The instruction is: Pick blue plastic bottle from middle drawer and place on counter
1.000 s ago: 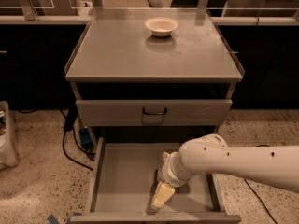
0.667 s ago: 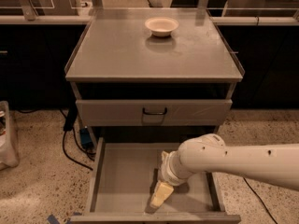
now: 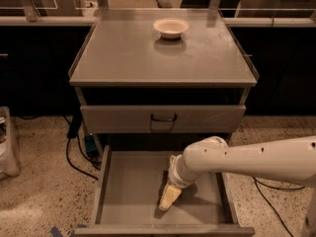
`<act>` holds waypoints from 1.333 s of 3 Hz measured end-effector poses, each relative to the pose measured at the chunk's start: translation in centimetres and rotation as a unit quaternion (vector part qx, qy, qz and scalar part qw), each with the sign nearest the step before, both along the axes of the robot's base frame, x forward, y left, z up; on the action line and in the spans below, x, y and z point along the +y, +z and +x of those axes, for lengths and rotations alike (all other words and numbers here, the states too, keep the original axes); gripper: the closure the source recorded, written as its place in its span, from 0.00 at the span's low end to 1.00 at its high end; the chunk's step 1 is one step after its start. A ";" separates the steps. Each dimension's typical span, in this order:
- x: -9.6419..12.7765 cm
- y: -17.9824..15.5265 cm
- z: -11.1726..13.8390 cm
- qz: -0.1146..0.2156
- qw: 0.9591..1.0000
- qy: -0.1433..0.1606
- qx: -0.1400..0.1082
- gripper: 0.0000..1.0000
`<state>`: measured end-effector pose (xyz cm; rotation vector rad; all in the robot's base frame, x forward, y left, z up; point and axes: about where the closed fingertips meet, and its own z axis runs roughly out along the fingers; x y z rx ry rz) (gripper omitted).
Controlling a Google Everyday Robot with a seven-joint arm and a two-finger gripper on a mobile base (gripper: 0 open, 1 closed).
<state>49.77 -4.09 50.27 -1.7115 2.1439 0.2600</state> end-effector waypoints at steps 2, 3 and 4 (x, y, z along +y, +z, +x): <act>0.1 -1.7 -0.1 -0.006 1.000 0.009 0.021 0.02; 0.1 -1.7 -0.1 -0.006 1.000 0.009 0.021 0.32; 0.1 -1.7 -0.1 -0.006 1.000 0.009 0.021 0.56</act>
Offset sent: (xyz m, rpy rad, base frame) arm -0.0067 0.0020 -0.0307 -0.0233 0.0782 0.0367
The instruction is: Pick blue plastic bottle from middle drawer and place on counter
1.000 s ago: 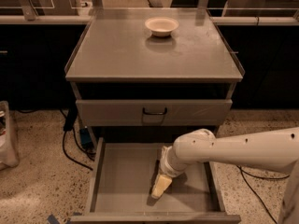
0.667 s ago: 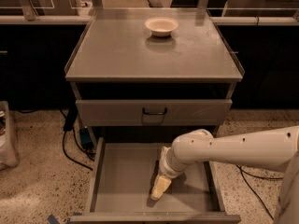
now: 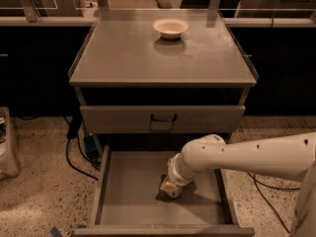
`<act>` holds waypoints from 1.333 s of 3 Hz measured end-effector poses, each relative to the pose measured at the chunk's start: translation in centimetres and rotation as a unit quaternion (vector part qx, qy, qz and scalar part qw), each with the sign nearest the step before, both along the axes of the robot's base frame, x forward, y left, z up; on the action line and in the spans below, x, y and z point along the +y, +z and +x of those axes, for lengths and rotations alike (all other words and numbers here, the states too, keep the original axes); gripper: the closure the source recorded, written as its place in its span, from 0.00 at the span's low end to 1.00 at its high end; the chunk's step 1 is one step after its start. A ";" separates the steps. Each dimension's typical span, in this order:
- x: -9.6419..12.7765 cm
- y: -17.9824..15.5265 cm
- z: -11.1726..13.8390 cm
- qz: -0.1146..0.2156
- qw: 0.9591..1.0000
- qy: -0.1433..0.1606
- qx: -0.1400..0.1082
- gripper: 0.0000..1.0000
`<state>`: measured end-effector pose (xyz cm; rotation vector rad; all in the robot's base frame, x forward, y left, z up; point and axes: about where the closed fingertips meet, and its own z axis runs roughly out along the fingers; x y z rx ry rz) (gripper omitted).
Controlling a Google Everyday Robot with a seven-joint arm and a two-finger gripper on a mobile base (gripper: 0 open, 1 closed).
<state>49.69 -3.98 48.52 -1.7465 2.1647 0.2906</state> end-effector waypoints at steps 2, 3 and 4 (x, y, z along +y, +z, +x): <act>0.0 0.0 0.0 0.000 1.000 0.000 0.000 1.00; 0.0 0.0 0.0 0.000 1.000 0.000 0.000 1.00; 0.0 0.9 0.0 0.000 1.000 0.000 0.000 1.00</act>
Offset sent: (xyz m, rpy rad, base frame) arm 0.0000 0.0000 0.0000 0.0000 0.0000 0.0000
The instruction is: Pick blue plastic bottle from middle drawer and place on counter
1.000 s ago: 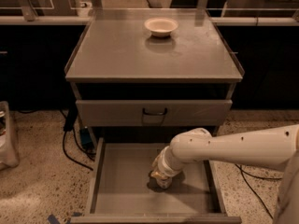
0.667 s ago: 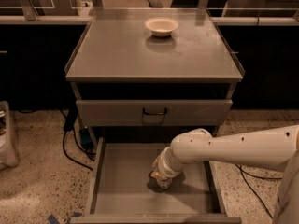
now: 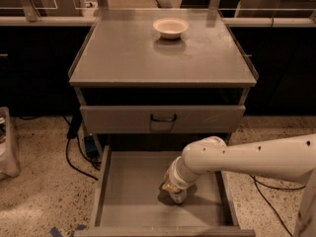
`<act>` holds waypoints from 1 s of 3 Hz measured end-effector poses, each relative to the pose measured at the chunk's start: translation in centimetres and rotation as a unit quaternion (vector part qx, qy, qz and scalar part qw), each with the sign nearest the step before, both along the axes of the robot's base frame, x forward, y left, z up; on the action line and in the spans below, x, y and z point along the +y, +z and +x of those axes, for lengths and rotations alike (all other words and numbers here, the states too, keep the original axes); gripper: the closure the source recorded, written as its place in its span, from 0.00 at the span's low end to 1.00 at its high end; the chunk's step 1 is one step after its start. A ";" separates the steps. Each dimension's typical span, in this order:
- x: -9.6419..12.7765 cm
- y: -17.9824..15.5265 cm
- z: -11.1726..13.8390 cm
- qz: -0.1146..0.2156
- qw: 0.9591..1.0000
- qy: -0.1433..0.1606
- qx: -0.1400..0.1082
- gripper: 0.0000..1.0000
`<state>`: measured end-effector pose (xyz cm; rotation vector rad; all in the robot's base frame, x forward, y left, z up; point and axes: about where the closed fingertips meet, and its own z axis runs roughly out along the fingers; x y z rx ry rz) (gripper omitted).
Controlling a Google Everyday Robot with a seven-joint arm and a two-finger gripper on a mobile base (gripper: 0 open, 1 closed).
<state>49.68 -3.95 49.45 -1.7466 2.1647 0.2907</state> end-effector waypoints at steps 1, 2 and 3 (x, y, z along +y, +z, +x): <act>0.0 0.0 0.0 0.000 1.000 0.000 0.000 1.00; -0.9 4.1 0.6 0.004 1.000 0.010 -0.013 1.00; -2.7 13.8 2.2 0.004 0.998 0.028 -0.049 1.00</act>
Offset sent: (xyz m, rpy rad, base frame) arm 0.0293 -0.0407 0.1804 0.0353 -0.1144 0.0855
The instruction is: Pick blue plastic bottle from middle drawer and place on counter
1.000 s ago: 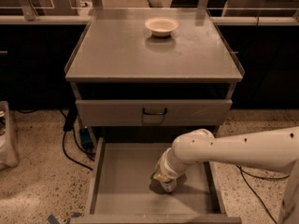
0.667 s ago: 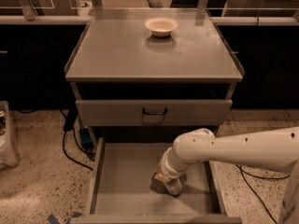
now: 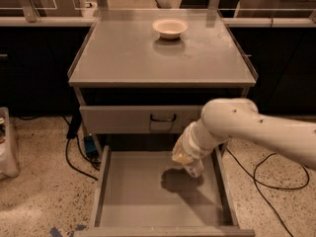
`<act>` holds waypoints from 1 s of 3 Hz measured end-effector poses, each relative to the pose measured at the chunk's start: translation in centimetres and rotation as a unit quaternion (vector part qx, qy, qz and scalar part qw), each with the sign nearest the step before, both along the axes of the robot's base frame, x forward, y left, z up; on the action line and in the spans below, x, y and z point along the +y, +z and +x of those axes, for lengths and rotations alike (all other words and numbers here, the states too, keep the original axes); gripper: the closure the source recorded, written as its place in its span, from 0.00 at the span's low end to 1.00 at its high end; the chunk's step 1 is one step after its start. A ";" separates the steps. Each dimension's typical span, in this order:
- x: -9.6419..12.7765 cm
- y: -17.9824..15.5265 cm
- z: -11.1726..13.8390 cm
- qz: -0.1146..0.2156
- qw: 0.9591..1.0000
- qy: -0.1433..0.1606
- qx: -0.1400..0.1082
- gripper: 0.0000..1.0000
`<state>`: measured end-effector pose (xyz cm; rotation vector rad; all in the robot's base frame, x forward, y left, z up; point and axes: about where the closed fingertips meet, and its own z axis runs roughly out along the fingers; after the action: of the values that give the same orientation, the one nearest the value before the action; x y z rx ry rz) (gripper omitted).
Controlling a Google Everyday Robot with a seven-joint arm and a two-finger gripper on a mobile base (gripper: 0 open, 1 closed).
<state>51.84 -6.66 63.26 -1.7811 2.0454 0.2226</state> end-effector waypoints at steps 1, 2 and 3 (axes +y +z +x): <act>-1.4 7.9 0.9 0.003 1.000 0.008 -0.030 1.00; -2.2 13.6 1.5 0.012 0.999 0.005 -0.046 1.00; -2.2 13.7 1.5 0.012 0.999 0.005 -0.046 1.00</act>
Offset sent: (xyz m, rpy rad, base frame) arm 0.0223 -0.0360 0.1978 0.0480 -0.1272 -0.0049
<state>53.39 -8.90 76.92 -1.7539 1.9618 0.1650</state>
